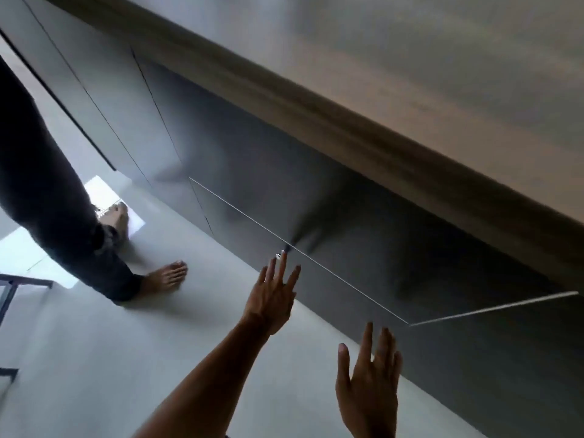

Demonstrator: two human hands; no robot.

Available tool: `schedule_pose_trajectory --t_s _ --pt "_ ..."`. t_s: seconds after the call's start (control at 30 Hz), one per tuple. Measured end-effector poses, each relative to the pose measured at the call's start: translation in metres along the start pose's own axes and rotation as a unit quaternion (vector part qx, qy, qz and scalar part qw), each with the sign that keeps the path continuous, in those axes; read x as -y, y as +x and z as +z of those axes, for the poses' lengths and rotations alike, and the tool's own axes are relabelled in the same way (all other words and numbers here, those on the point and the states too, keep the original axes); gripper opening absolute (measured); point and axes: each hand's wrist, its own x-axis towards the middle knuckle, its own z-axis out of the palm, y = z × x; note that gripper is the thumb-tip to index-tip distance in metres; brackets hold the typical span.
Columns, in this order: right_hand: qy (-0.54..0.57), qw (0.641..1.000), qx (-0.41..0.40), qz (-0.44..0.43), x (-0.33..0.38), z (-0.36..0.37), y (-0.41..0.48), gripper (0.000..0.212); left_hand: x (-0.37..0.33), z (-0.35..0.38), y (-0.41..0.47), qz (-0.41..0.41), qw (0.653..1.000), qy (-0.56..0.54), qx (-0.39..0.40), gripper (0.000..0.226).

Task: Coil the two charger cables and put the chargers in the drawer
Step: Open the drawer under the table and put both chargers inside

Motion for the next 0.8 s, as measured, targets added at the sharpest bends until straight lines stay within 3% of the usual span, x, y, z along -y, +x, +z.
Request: schedule_pose_trajectory --t_s 0.13,0.33,0.63,0.8 --pt "0.028 0.998 -0.052 0.032 -0.008 0.016 0.013 0.073 0.008 0.010 0.047 -0.057 0.998 0.025 0.006 0.058" --pt "0.004 0.997 -0.070 0.037 -0.016 0.012 0.017 0.073 0.013 0.012 0.062 -0.065 0.997 -0.020 -0.043 0.053" --pt "0.023 1.000 0.009 0.006 0.001 -0.007 0.033 0.078 0.018 0.011 0.051 -0.062 0.997 -0.021 -0.043 0.046" --pt "0.026 0.995 0.099 0.004 0.007 -0.009 0.024 0.096 0.025 0.011 0.014 -0.092 0.993 -0.066 0.013 0.041"
